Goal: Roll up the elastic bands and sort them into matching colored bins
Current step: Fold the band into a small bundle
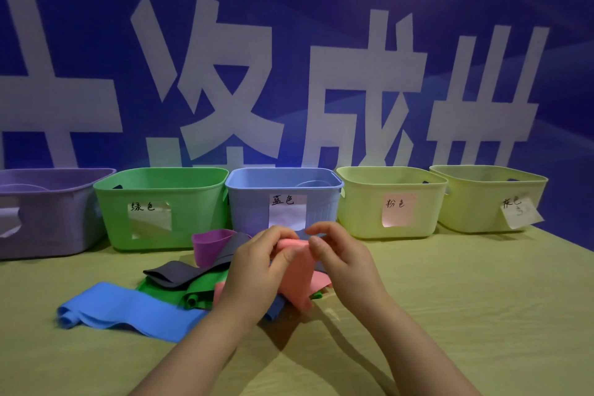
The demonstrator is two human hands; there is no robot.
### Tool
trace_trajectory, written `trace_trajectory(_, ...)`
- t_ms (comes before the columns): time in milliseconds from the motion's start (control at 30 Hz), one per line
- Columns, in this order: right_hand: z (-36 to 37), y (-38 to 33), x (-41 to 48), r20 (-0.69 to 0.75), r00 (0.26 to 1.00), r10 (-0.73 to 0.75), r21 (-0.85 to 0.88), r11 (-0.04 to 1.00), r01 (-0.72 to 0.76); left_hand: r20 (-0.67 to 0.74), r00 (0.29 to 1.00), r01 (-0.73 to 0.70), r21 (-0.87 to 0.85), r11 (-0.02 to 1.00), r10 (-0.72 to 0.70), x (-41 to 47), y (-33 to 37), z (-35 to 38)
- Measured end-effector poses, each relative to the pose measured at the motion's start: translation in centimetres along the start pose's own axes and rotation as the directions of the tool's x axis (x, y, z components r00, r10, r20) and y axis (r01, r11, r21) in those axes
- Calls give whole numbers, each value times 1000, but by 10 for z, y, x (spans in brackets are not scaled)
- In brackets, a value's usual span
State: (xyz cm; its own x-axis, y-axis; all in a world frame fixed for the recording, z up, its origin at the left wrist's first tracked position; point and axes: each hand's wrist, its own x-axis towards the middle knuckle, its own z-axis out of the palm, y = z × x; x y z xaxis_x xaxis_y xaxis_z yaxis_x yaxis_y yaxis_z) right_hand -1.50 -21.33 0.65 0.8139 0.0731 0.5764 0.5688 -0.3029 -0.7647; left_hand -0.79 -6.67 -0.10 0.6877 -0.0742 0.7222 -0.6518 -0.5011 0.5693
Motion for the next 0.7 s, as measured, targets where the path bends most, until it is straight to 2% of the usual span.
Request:
trace_trajectory(133, 1, 2, -1, 21, 999, -39, -45, 998, 40, 7, 996, 89, -97, 991, -89, -1, 2, -1)
trace_trajectory(267, -1, 3, 1, -11, 1000, -10, -57, 998, 10, 73, 994, 89, -111, 990, -82, -2, 3, 1)
trace_trajectory(367, 0, 4, 1, -13, 1000, -9, -70, 998, 8, 59, 997, 47, -80, 996, -42, -2, 1, 1)
trace_trajectory(500, 0, 1, 0, -13, 1000, -28, -4, 1000, 28, 31, 999, 43, -30, 999, -42, -1, -1, 0)
trace_trajectory(700, 0, 4, 2, 13, 1000, -19, -53, 998, 19, 28, 996, 89, -102, 991, -86, -1, 3, 0)
